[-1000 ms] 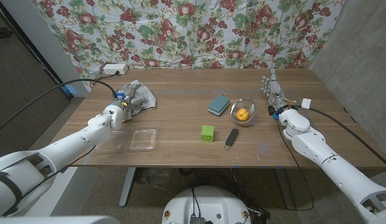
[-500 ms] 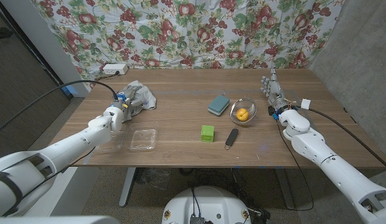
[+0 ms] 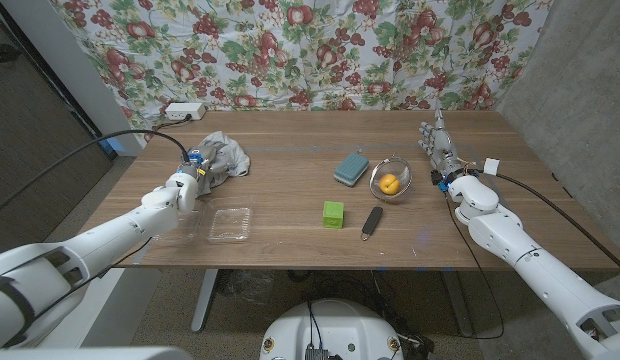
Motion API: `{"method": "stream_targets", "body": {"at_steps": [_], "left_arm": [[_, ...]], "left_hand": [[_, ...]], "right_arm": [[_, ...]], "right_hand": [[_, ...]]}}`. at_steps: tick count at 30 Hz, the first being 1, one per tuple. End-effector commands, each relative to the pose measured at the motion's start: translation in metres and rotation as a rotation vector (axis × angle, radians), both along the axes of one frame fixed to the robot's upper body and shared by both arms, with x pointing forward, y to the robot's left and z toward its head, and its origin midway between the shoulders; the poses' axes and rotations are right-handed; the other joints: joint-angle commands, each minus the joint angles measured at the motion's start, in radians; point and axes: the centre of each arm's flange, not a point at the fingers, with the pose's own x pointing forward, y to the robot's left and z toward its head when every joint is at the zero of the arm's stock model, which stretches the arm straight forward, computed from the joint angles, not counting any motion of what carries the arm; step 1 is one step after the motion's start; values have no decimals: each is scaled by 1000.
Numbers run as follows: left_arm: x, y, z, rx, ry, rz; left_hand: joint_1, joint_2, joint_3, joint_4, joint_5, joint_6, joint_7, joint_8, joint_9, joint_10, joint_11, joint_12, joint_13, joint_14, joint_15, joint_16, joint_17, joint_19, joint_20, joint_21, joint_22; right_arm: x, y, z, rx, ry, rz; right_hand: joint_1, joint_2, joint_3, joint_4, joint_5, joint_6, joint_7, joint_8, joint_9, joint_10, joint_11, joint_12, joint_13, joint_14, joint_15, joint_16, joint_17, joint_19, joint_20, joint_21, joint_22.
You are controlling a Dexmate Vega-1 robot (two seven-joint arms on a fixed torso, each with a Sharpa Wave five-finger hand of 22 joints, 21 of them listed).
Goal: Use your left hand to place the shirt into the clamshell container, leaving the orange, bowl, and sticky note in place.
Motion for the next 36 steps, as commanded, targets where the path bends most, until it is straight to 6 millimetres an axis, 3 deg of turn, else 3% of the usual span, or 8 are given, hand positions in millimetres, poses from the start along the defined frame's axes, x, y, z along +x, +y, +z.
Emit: {"method": "stream_targets", "body": {"at_steps": [1,4,13,20,23,26,34,36], "left_arm": [[2,3,-6,1,32,19],[2,2,-8,11,34,15],[2,2,-9,16,34,15],[3,1,-10,18,38,10],[3,1,-11,19,40,11],[3,0,-11,14,39,10],[3,-1,-12,14,24,2],[3,-3,-11,18,16,-1]], "left_hand": [[54,-2,23,-15,12,93,5,33,5,33,-11,11,8,31,-110,13,4,28,6,15,2],[96,-6,38,-19,13,153,4,57,13,80,-29,24,14,78,-128,25,8,57,-1,23,4],[127,-11,49,-20,12,122,-1,45,19,91,-36,25,21,113,-140,35,15,86,-7,32,7],[208,8,90,-21,17,108,0,43,30,92,-36,18,32,175,-160,52,30,197,-88,96,45],[239,2,102,-18,8,170,8,74,38,100,-36,13,36,239,-173,75,43,243,-123,149,85],[263,4,113,-18,2,197,19,93,48,127,-36,18,40,287,-178,94,54,255,-129,182,115],[397,16,187,-25,-44,203,2,137,95,197,-38,29,71,461,-185,171,110,281,-142,313,242],[473,-3,242,-24,-92,211,-1,169,133,278,-39,65,125,516,-188,204,168,260,-149,408,347]], "right_arm": [[1,-1,1,-5,-1,-3],[1,-1,1,3,3,-3],[2,-1,2,2,3,-6],[4,-1,3,4,6,-6],[4,-1,3,2,6,-6],[4,-1,3,3,6,-7],[4,-1,4,1,2,-10],[4,-1,4,7,3,-8]], "right_hand": [[-5,-4,-7,-3,-2,9,-2,-1,6,9,1,0,4,-6,-7,-2,2,0,13,3,1],[-5,-4,-8,-3,-3,9,-2,-1,6,9,1,0,4,-6,-7,-2,2,0,13,3,1],[-7,-4,-8,-2,-3,9,-2,-2,6,8,0,-1,4,-6,-8,-2,2,1,14,3,1],[-9,-4,-8,-2,-4,10,-3,-2,6,9,0,-1,4,-6,-8,-2,2,0,14,3,1],[-9,-4,-8,-2,-4,11,-2,-2,6,9,2,-1,4,-7,-8,-2,2,1,14,4,1],[-10,-3,-8,-1,-4,10,-2,-2,6,9,0,-1,4,-7,-8,-2,2,1,14,4,1],[-11,-3,-7,-1,-4,10,-2,-3,6,8,1,-2,4,-8,-8,-2,2,1,12,4,1],[-11,-3,-7,-1,-4,10,-3,-3,6,8,1,-2,4,-8,-8,-3,2,1,12,4,1]]}}
